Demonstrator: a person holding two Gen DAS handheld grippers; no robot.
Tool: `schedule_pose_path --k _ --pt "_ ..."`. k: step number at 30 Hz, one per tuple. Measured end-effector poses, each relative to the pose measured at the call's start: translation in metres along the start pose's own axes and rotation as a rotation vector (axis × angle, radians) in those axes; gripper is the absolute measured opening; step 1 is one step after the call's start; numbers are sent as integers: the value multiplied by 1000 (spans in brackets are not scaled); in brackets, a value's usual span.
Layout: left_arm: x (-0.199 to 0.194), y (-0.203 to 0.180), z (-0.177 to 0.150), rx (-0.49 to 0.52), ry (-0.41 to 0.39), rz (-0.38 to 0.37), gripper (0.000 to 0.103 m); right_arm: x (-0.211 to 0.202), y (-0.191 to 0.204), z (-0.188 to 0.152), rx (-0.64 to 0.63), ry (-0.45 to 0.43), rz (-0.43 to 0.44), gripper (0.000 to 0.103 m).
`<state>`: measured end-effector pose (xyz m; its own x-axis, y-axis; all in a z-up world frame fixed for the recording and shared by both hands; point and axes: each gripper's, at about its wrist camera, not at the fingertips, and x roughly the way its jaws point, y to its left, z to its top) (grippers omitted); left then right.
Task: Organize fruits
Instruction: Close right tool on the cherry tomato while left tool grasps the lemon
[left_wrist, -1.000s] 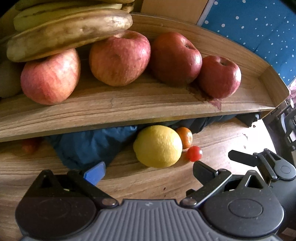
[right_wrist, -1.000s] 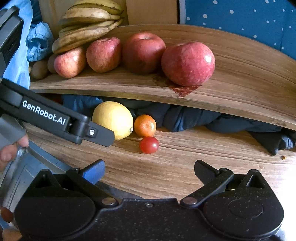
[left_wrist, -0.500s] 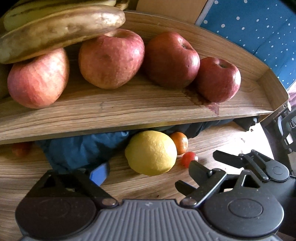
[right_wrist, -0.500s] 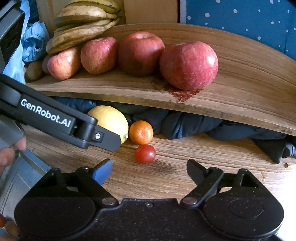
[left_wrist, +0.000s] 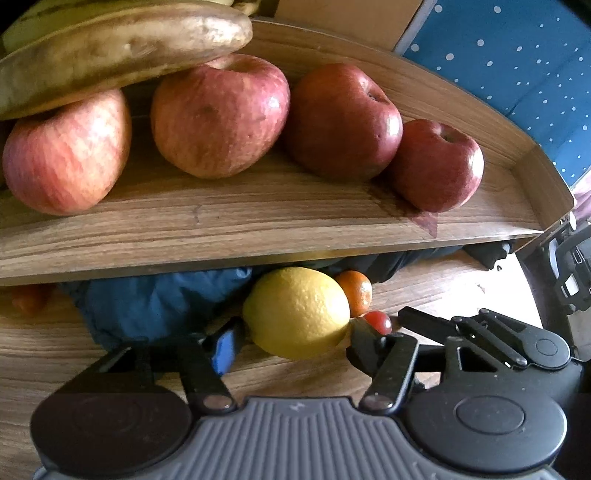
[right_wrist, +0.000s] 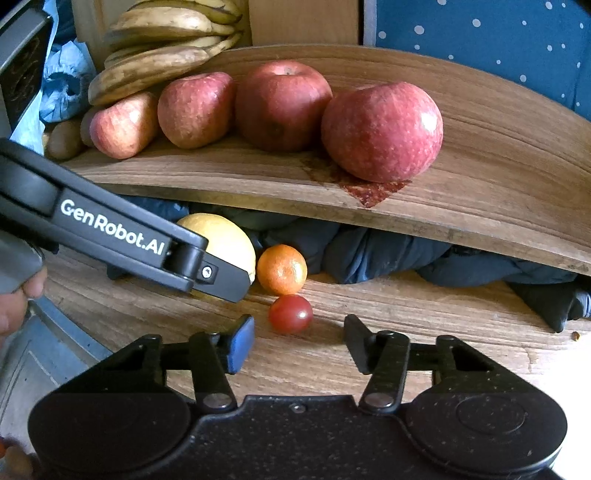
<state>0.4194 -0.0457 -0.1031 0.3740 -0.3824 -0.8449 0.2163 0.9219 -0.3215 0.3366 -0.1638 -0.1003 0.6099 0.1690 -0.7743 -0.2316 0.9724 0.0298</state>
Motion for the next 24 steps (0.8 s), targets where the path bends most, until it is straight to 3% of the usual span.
schedule_pose_path --k 6,16,24 --pt "1 0 1 -1 1 2 65 -3 1 -7 -3 -7 -13 47" --pt "1 1 1 -6 1 -5 63 -5 6 -7 -15 -7 -12 27" --pt "2 1 0 3 8 -13 62 -9 5 -5 -15 2 -7 26"
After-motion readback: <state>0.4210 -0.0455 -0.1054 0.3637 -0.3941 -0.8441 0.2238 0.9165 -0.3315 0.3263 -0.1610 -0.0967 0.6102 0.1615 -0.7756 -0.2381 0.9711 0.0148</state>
